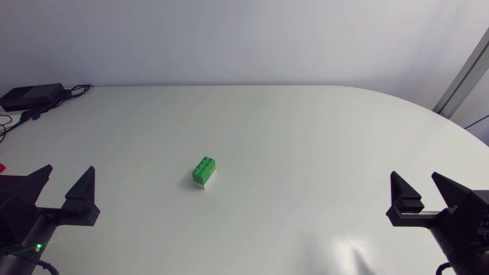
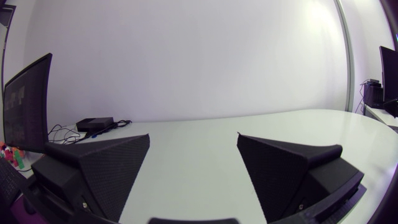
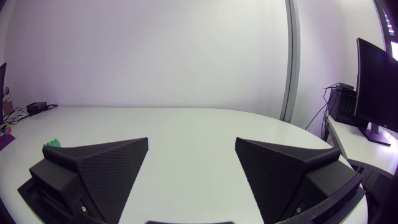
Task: Disassemble duplo
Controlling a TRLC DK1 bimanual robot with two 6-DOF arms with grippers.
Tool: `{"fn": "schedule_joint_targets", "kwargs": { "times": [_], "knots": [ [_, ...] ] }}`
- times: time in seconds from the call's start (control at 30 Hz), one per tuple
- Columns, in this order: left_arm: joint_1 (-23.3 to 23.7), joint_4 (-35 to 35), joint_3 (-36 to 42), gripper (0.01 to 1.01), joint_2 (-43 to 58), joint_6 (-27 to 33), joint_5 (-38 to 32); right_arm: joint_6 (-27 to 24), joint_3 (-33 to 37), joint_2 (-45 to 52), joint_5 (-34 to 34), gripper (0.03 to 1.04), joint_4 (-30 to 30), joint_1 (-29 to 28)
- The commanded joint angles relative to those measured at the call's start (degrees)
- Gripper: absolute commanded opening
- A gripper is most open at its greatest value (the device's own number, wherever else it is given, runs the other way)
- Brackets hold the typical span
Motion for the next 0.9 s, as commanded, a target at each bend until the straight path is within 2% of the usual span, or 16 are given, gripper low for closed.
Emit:
{"fn": "schedule_joint_targets", "kwargs": {
  "times": [0.0,0.2,0.57,0.77,0.87],
  "knots": [
    [-0.4,0.1,-1.2,0.980,-0.9,0.5,0.2,1.3,-1.6,-0.4,0.4,1.00,-2.1,0.1],
    [-0.4,0.1,-1.2,0.980,-0.9,0.5,0.3,1.4,-1.6,-0.5,0.4,1.00,-2.1,0.4],
    [-3.3,-0.1,-0.6,0.974,-1.0,0.6,0.3,2.2,-1.0,-0.6,0.3,1.00,-2.2,1.2],
    [-3.3,-3.0,7.3,0.925,0.9,0.3,0.2,2.4,4.5,-0.1,0.3,1.00,-3.0,4.1],
    [-3.5,-3.1,13.0,0.923,8.6,-0.5,0.2,3.4,8.8,3.4,0.3,1.00,-2.8,4.7]
  ]
}}
